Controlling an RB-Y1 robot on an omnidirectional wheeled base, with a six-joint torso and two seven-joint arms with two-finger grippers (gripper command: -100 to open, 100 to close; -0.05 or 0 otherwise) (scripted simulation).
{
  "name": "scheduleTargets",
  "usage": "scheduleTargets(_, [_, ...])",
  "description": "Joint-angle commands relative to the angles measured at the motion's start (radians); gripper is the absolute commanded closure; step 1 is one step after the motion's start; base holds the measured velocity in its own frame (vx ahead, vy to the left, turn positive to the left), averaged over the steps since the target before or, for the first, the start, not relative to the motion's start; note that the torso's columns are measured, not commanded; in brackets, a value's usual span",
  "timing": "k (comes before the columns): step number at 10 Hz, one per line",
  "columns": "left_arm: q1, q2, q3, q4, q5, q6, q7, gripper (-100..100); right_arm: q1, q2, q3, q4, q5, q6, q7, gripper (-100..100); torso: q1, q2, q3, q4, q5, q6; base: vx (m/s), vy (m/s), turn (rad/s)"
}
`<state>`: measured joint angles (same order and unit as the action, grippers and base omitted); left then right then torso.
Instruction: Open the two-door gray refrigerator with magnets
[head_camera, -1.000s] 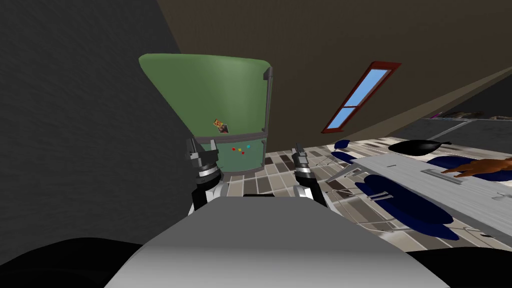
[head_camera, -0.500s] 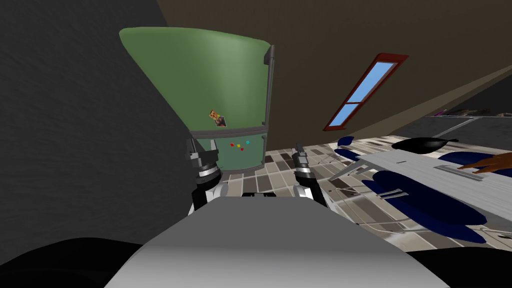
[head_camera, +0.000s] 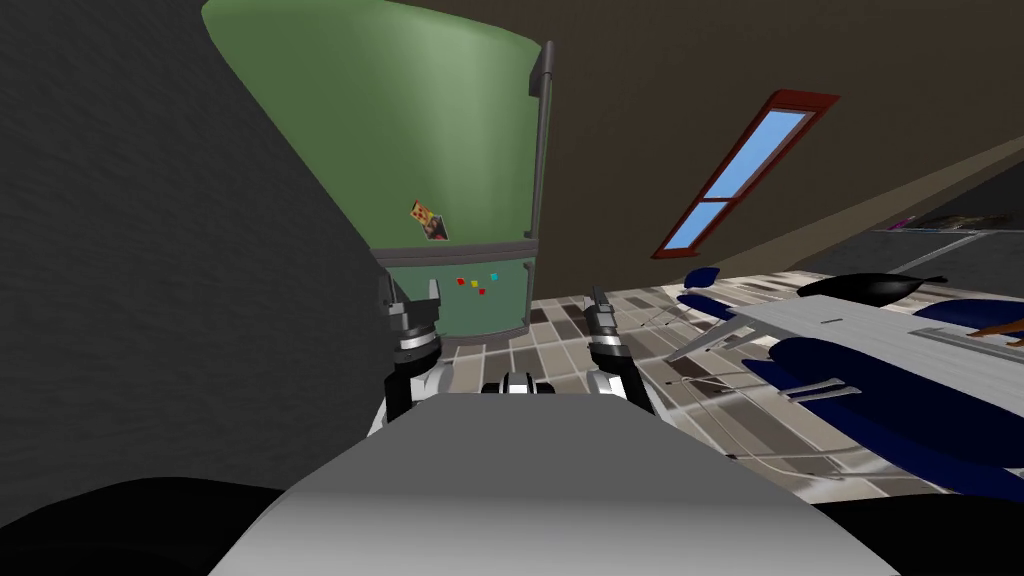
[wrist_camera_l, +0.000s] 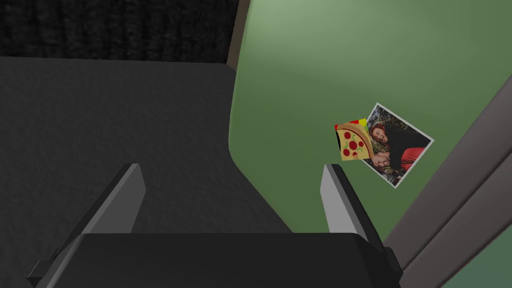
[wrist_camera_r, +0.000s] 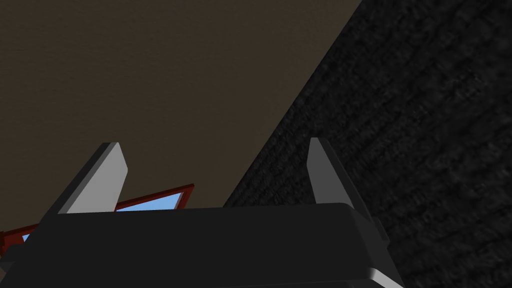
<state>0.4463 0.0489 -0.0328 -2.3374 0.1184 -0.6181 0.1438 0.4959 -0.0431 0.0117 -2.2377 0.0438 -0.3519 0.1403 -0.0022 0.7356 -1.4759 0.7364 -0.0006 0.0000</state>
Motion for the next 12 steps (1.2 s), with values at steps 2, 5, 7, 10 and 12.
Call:
scheduleTargets(2, [-0.070,0.072,0.034,0.039,0.012,0.071,0.004,-100,0.000,0.000,0.000,0.000,0.000,0.000,0.000,0,0.000,0.002,-0.001,0.001,0.000,0.000,0.046,-0.123,0.074])
scheduleTargets(5, [-0.161,0.103,0.083,0.093,0.029,0.152,0.011,-100,0.000,0.000,0.000,0.000,0.000,0.000,0.000,0,0.001,0.002,-0.001,0.001,0.000,0.000,0.058,-0.153,0.101])
scheduleTargets(7, [-0.218,0.115,0.122,0.136,0.043,0.208,0.017,-100,0.000,0.000,0.000,0.000,0.000,0.000,0.000,0,0.000,0.002,0.000,0.002,0.000,0.000,0.079,-0.208,0.123])
scheduleTargets(10, [-0.300,0.122,0.165,0.184,0.058,0.282,0.024,-100,0.000,0.000,0.000,0.000,0.000,0.000,0.000,0,0.005,0.004,0.001,0.002,0.002,0.000,0.046,-0.155,0.084])
scheduleTargets(12, [-0.346,0.125,0.187,0.209,0.066,0.323,0.027,-100,0.000,0.000,0.000,0.000,0.000,0.000,0.000,0,0.003,0.004,0.001,0.002,0.001,0.000,0.025,-0.142,0.062])
